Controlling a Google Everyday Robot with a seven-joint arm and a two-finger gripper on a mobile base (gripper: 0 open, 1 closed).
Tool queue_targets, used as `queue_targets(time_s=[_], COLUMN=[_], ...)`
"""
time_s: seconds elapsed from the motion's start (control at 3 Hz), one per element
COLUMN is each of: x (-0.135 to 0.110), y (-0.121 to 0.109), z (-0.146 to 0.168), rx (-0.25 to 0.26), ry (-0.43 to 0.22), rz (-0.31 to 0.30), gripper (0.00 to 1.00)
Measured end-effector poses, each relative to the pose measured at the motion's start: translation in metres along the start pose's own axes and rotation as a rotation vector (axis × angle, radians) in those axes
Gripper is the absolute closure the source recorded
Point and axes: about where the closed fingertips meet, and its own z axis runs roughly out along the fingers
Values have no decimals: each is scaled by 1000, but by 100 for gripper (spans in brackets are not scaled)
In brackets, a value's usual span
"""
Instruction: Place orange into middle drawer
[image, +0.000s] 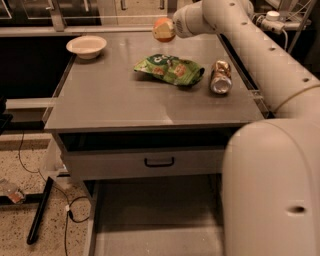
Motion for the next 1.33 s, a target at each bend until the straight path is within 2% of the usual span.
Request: queue_targets(time_s=[0.33,0.67,1.0,1.33], x=[-27,-46,-42,5], y=[-5,-3,8,47], z=[-82,-170,-239,-256], rx=[58,157,257,249], ry=[-113,-200,-237,-184], rz=[-1,-20,-27,-22], gripper=[100,100,100,100])
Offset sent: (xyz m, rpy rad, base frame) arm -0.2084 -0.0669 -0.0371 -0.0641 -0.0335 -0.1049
